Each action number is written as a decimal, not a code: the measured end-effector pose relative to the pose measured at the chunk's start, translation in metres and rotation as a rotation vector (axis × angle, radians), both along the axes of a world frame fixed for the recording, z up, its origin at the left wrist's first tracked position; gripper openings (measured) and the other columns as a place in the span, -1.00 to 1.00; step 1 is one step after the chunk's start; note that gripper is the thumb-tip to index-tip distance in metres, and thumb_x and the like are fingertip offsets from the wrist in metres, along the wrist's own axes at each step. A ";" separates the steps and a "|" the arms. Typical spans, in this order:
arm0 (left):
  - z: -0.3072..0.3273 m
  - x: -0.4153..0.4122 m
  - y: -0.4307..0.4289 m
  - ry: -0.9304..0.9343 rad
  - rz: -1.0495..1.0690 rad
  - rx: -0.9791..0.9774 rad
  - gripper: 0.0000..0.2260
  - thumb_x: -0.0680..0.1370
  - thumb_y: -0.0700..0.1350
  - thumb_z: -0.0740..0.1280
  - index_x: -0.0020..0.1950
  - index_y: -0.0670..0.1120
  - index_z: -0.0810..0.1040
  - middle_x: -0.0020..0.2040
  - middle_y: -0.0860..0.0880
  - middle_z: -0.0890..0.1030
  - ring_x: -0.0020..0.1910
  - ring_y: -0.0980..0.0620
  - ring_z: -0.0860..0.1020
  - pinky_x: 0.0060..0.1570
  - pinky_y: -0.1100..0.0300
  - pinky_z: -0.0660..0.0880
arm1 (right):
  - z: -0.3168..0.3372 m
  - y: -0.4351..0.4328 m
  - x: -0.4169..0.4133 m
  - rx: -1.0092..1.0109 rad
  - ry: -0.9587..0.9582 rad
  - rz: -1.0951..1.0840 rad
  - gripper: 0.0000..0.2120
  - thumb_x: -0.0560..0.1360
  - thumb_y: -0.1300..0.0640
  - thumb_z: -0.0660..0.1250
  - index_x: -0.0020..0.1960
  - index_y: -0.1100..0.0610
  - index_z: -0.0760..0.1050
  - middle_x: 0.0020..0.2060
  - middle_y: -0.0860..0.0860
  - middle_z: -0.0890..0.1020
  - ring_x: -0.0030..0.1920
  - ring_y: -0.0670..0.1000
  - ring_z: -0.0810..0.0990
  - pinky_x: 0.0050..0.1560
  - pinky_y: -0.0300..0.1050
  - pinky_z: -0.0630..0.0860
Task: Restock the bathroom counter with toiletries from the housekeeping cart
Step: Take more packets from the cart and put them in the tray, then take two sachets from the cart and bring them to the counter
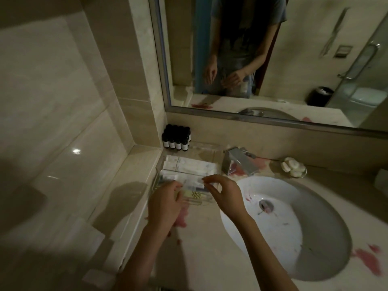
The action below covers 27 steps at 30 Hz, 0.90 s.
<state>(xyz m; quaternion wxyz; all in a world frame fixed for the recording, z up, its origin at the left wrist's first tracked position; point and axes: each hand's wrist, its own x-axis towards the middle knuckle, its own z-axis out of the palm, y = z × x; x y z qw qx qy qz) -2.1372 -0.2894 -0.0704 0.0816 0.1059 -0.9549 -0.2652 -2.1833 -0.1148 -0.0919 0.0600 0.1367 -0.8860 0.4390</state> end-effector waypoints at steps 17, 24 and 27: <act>-0.031 0.129 -0.006 -0.068 0.484 0.052 -0.83 0.57 -0.07 0.26 0.08 0.02 0.62 -0.06 0.01 0.65 -0.12 0.02 0.61 -0.22 0.23 0.36 | -0.022 -0.050 0.060 -0.094 -0.062 0.406 -0.84 0.49 0.20 0.41 -0.10 -0.07 0.62 -0.13 -0.17 0.67 -0.10 -0.17 0.60 -0.05 -0.24 0.51; -0.037 0.215 -0.005 -0.065 0.821 0.265 -0.84 0.52 -0.11 0.30 0.04 0.04 0.62 -0.07 -0.05 0.66 -0.09 -0.08 0.63 -0.06 0.06 0.54 | -0.027 -0.090 0.109 -0.072 -0.063 0.737 -0.85 0.51 0.16 0.39 -0.05 -0.10 0.59 -0.14 -0.33 0.59 -0.09 -0.28 0.57 -0.05 -0.37 0.46; -0.033 0.277 0.009 -0.153 0.943 0.194 -0.75 0.57 -0.09 0.28 0.23 0.05 0.57 0.09 0.00 0.64 0.09 -0.01 0.59 0.06 0.19 0.44 | -0.032 -0.103 0.143 -0.071 -0.155 0.866 -0.89 0.50 0.15 0.41 -0.03 -0.04 0.63 -0.11 -0.20 0.66 -0.06 -0.22 0.61 0.04 -0.26 0.50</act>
